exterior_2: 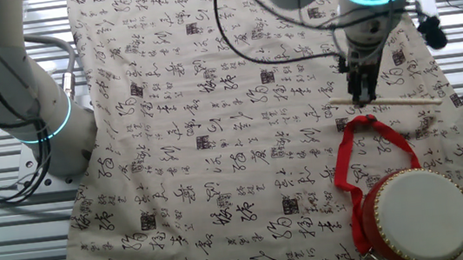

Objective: Play the drum

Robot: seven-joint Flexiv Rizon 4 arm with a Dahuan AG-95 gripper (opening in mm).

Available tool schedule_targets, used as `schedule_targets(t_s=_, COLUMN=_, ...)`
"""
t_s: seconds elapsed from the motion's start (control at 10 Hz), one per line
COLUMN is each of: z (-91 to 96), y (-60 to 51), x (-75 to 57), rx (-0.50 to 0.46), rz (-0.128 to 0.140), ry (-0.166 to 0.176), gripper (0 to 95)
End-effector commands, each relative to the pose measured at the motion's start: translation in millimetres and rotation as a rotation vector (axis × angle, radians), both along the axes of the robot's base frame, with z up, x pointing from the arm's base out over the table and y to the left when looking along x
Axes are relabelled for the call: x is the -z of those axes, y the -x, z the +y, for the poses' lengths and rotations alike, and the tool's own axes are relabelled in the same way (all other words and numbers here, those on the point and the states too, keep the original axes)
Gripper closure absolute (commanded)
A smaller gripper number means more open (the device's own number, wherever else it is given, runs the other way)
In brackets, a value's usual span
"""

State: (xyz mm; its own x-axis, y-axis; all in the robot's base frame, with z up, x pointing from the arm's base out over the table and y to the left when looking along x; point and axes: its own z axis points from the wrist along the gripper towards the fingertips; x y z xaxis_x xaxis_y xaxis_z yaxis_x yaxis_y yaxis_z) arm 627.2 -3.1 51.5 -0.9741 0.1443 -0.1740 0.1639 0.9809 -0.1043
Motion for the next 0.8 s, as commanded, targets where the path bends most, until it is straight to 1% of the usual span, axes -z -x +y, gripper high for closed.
schedule_targets(t_s=0.1, z=-0.7, y=-2.8, x=1.0, rx=0.000, rz=0.009, ry=-0.014, gripper=95.0)
schedule_targets(t_s=0.2, z=-1.9, y=-3.1, x=0.4, rx=0.010, rz=0.009, ry=-0.013, gripper=95.0)
schedule_targets(t_s=0.4, z=-3.5, y=-3.8, x=-2.0, rx=0.028, rz=0.005, ry=-0.027, gripper=95.0)
schedule_targets(t_s=0.6, z=-3.5, y=-4.5, x=-7.1, rx=0.032, rz=0.005, ry=-0.038, gripper=95.0)
schedule_targets(t_s=0.8, z=-0.7, y=-5.5, x=-19.0, rx=0.032, rz=0.010, ry=-0.050, gripper=95.0)
